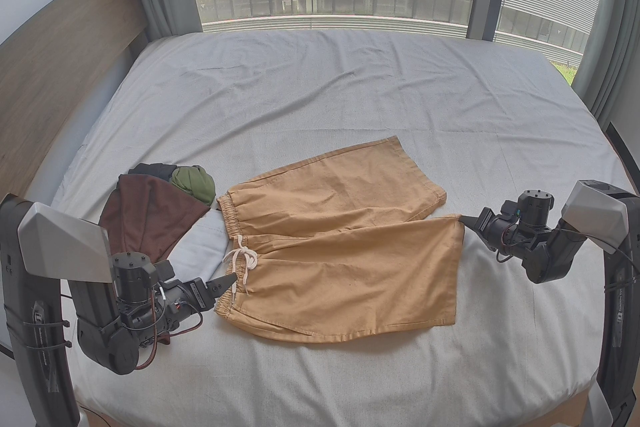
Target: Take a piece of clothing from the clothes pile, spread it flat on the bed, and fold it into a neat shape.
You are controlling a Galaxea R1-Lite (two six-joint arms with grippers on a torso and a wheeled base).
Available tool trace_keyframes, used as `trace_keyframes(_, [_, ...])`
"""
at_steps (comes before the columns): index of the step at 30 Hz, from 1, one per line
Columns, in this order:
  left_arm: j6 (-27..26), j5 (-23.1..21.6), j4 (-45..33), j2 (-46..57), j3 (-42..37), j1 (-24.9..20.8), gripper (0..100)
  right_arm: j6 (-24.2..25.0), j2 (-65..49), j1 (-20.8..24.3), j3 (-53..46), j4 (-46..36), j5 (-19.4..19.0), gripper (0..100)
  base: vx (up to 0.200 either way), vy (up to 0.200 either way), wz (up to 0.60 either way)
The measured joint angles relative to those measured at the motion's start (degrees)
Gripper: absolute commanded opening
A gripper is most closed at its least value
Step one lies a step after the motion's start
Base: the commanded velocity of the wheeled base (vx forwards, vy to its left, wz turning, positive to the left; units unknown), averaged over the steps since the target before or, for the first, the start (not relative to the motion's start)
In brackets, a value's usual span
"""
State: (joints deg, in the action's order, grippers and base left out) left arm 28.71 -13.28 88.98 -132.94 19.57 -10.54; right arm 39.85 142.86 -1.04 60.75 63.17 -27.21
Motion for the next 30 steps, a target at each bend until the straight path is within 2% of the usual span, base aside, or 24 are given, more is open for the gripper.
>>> trace_keyframes(10, [0.0,0.0,0.0,-0.6,-0.1,0.2,100,-1.1,-2.1,-0.4,-4.1,1.8,0.3,100,0.000,0.000,0.00])
trace_keyframes(16, [0.0,0.0,-0.1,-1.2,0.1,0.8,100,-2.4,-7.3,0.1,-15.8,7.4,0.3,100,0.000,0.000,0.00])
trace_keyframes(23, [0.0,0.0,0.0,-2.5,0.0,1.2,100,-4.2,-12.3,2.1,-31.8,18.3,0.3,100,0.000,0.000,0.00])
trace_keyframes(30, [0.0,-0.1,0.0,-3.6,-0.1,1.3,100,-6.1,-12.4,3.2,-38.4,21.5,0.2,100,0.000,0.000,0.00])
